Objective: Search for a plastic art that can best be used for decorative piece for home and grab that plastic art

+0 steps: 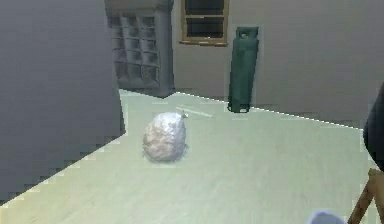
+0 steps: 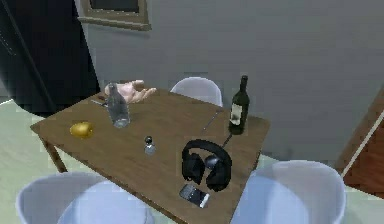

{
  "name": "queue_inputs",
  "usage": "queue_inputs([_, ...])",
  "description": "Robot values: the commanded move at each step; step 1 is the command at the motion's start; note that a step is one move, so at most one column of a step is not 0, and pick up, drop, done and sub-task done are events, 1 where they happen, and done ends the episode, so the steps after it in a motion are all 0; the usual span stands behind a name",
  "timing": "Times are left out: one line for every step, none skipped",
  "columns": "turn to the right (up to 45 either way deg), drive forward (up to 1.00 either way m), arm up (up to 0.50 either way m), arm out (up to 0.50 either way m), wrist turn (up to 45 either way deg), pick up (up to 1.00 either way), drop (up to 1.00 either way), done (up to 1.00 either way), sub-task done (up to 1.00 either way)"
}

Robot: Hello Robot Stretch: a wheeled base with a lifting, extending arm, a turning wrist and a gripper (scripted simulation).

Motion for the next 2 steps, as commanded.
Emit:
queue_inputs([0.0, 0.4, 0.0, 0.0, 0.0, 0.0, 0.0, 0.0, 0.0])
queue_inputs([18.0, 0.0, 0.0, 0.0, 0.0, 0.0, 0.0, 0.0, 0.0])
